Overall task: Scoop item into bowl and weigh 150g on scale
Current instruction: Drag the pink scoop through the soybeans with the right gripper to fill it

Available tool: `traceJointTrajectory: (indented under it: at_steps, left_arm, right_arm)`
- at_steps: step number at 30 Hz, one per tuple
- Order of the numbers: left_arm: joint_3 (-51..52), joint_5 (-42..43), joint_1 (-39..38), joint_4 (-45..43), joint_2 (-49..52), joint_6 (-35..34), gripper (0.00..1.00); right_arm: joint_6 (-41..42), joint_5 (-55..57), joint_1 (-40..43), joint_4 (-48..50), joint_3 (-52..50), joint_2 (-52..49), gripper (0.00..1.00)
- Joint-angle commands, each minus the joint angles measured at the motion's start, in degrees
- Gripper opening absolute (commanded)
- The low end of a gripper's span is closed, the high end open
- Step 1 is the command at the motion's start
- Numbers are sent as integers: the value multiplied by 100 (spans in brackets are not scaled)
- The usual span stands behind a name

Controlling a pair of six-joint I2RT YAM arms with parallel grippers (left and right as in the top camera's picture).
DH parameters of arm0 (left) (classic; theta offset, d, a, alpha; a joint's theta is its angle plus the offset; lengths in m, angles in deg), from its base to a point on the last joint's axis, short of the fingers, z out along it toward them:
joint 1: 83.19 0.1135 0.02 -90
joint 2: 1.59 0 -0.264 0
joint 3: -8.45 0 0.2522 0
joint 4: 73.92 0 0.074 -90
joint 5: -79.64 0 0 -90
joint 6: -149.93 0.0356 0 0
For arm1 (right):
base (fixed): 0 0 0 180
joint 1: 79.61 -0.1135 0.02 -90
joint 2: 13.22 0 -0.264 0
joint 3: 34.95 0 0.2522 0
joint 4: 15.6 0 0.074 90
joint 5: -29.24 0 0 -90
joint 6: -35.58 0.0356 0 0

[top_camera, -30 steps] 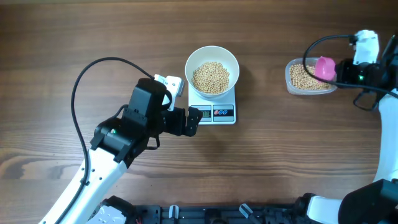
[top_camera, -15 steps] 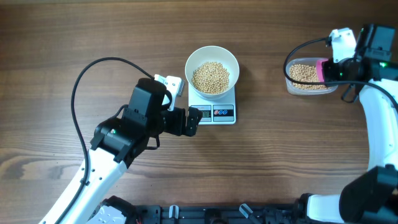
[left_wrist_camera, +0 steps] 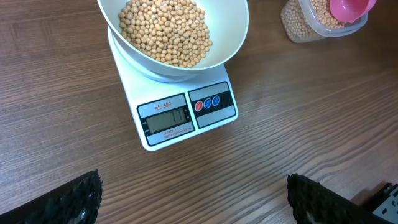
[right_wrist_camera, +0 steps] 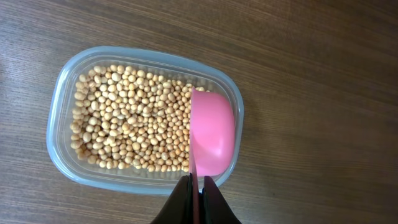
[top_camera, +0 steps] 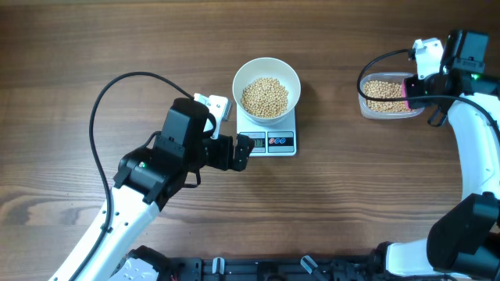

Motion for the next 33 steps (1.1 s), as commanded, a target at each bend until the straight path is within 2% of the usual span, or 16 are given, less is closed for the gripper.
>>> traceJointTrajectory:
  at_steps: [1,10,14,22,33]
  left_arm:
    - [0,-9,-31,-17,33,31,100]
    - [0,-9,-31,-17,33,31,100]
    - [0,-9,-31,-17,33,31,100]
    - [0,-9,-31,-17,33,31,100]
    - [0,-9,-31,-17,33,31,100]
  right_arm:
    - [214,-120,-20,9,-44,-166,4]
    - [214,-260,-20,-55,-44,-396,4]
    - [219,-890,-33,-146,-44,-498,4]
    - [409,-1008,-35,-308,-44,-503,4]
    - [402,-1950,-33,-439,-44,-503,4]
